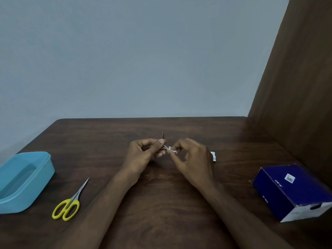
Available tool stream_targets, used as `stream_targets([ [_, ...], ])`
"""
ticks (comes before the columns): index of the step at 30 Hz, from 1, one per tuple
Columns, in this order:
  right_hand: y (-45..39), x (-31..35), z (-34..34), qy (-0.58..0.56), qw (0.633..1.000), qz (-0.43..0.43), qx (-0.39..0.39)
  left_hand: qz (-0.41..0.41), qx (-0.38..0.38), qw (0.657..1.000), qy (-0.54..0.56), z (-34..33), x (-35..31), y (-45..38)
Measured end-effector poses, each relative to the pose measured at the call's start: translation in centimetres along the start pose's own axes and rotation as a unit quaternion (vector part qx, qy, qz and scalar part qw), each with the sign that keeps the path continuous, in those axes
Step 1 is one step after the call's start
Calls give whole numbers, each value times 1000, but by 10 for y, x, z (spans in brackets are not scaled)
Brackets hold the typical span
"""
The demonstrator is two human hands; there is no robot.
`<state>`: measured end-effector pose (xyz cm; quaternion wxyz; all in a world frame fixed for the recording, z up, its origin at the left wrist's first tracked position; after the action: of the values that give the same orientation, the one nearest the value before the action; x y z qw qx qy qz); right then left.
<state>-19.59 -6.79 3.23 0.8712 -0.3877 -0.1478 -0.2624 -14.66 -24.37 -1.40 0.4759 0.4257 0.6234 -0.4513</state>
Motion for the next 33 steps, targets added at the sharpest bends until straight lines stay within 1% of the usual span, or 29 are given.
stream_targets([
  [3,-1,2,-9,1,999,15,37,2,2,1000,-6,3,2,-1],
  [6,-2,5,-12,6,998,17,57,-2,3,1000,-2,2,0,0],
  [11,-3,3,-7,-2,999,12,41,0,4,1000,-2,-1,-1,-1],
  [17,-3,3,-8,-6,999,21,44,3,5,1000,24,1,0,-3],
  [21,-2,-2,3,2,1000,9,0,3,-1,999,37,2,-1,-2],
  [27,-2,5,-5,-25,998,36,37,-13,10,1000,24,1,-3,-1],
  [29,-3,3,-1,-26,999,31,36,-20,-6,999,26,4,-5,-1],
  [31,-3,-1,5,-42,999,8,19,-31,-38,998,44,10,-8,0],
  [33,-3,-14,8,-126,991,-51,7,-45,-68,994,80,15,-11,1],
])
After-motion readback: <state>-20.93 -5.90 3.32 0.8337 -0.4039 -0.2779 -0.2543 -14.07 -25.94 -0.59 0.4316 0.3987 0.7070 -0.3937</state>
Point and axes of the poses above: each hand's wrist, its own y-axis away from the middle knuckle, its own z-axis out of the back of the hand, x = y × z, the point moved 9 cm from there along -y, towards the middle knuckle, and after that the axes turned 13 degrees about x, right-handed, at the moved point
